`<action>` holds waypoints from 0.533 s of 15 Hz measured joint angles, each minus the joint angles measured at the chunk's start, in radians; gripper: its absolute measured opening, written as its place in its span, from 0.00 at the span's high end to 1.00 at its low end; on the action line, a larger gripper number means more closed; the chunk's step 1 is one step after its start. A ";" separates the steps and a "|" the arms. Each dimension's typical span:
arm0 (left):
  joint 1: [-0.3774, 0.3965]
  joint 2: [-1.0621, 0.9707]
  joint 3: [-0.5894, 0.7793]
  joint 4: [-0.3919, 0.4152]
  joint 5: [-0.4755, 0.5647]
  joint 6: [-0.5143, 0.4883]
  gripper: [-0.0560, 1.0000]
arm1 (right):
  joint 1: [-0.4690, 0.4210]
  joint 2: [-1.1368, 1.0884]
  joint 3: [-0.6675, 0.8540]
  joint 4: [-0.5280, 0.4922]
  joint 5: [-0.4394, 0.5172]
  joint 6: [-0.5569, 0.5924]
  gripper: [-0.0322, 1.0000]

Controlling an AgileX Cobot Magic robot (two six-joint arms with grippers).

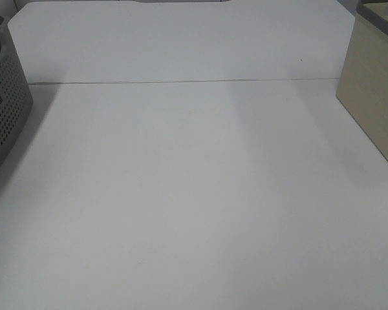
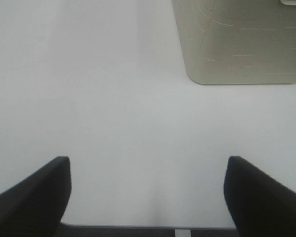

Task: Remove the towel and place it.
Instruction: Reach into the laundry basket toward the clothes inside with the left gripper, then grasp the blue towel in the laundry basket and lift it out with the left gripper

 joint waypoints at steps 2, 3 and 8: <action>0.000 0.055 0.000 0.049 -0.056 0.003 0.01 | 0.000 0.000 0.000 0.000 0.000 0.000 0.20; 0.000 0.079 0.000 0.063 -0.073 0.004 0.01 | 0.000 0.000 0.000 0.000 0.000 0.000 0.20; -0.058 0.215 0.000 0.099 -0.093 0.004 0.01 | 0.000 0.000 0.000 0.000 0.000 0.000 0.20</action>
